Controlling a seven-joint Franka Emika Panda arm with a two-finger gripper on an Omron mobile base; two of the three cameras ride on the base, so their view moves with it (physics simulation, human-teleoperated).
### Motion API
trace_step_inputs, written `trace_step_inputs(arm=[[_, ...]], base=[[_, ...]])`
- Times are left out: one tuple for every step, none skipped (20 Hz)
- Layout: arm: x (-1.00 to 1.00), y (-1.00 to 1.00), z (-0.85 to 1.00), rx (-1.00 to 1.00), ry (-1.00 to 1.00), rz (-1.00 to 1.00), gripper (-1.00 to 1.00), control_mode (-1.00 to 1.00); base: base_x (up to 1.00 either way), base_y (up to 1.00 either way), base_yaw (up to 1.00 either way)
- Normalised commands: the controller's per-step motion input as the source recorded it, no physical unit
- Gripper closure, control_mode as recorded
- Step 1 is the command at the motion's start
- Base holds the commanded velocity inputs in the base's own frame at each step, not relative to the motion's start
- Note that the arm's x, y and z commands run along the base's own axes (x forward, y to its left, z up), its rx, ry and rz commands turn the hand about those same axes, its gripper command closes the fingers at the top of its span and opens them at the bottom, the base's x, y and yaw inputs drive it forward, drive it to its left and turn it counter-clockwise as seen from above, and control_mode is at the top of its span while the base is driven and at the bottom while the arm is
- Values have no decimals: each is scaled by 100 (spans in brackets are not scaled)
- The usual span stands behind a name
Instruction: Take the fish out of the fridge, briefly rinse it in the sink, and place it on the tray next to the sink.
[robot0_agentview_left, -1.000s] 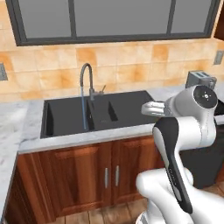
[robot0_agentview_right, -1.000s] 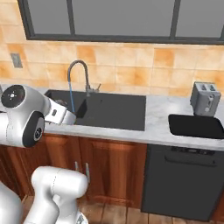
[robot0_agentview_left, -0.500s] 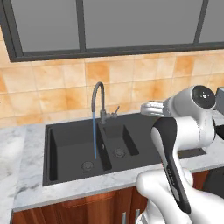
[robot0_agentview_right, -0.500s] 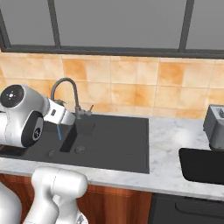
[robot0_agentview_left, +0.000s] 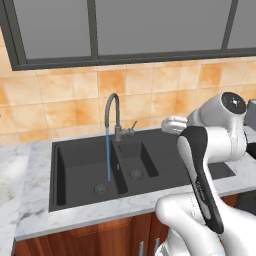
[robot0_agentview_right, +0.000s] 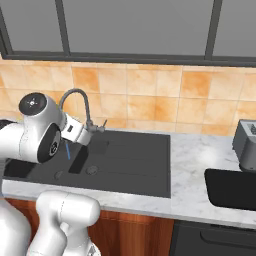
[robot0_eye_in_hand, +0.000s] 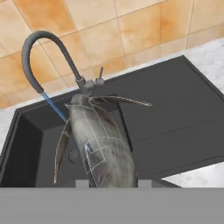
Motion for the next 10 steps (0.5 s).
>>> trace_step_inputs(arm=[[54, -21, -9, 29, 53, 21, 100, -100], [61, -17, -11, 29, 56, 25, 100, -100], [69, -14, -11, 30, 58, 27, 100, -100], [73, -19, -13, 32, 58, 27, 100, -100], [71, -14, -16, 29, 55, 27, 100, -100], [56, -7, -22, 27, 51, 28, 100, -100], [31, 0, -43, 24, 42, 33, 100, -100], [21, 0, -69, 23, 36, 37, 100, -100], [36, 0, -76, 23, 35, 37, 100, -100], [47, 0, -76, 20, 34, 36, 100, -100]], base=[[0, 0, 0], [0, 0, 0], [0, 0, 0], [0, 0, 0], [0, 0, 0], [0, 0, 0], [0, 0, 0], [0, 0, 0], [0, 0, 0], [0, 0, 0]])
